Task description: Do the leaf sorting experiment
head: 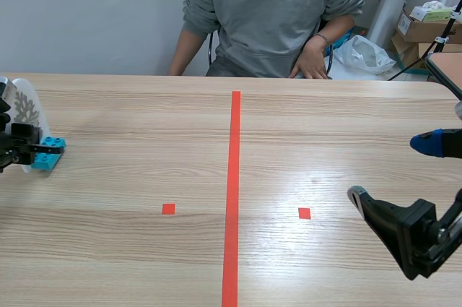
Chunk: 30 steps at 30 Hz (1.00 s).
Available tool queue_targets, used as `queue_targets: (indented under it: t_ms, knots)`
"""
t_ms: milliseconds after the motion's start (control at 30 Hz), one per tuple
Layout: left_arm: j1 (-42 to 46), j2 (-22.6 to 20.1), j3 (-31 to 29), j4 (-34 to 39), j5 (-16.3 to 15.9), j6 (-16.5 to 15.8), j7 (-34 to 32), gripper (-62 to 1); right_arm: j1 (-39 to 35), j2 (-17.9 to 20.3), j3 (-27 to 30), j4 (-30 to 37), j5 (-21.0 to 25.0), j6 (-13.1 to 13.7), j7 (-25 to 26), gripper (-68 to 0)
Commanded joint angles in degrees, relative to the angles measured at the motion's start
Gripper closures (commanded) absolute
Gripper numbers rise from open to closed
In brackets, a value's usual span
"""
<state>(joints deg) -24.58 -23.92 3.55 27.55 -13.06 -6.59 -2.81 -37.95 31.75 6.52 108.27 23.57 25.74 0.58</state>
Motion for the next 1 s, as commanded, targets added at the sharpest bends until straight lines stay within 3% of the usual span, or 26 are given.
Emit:
queue_targets:
  t_ms: [0, 367, 533, 833, 967]
  knots:
    - [-0.8, 0.1, -0.6, 0.5, 0.7, 0.1, -0.7, -4.2, 0.7, 0.0, 0.5, 0.2, 0.6, -0.2, 0.9, -67.9]
    - [0.1, 1.7, -0.6, 0.5, 2.3, 2.6, -0.5, -4.2, 0.7, 0.0, 0.5, 0.2, 0.6, -0.2, 0.9, -67.9]
    - [0.3, 1.7, -0.6, 0.5, 4.9, 2.6, -1.0, -4.9, 0.7, 0.0, 0.5, 0.2, 0.6, -0.2, 0.9, -67.9]
    - [0.3, 1.7, -0.6, 0.5, 5.2, 2.6, -2.1, -29.0, 0.7, 0.0, 0.5, 0.2, 0.6, -0.2, 0.9, -67.9]
    - [0.3, 1.7, -0.6, 0.5, 4.3, 2.9, -2.3, -48.0, 0.7, 0.0, 0.5, 0.2, 0.6, -0.2, 0.9, -67.9]
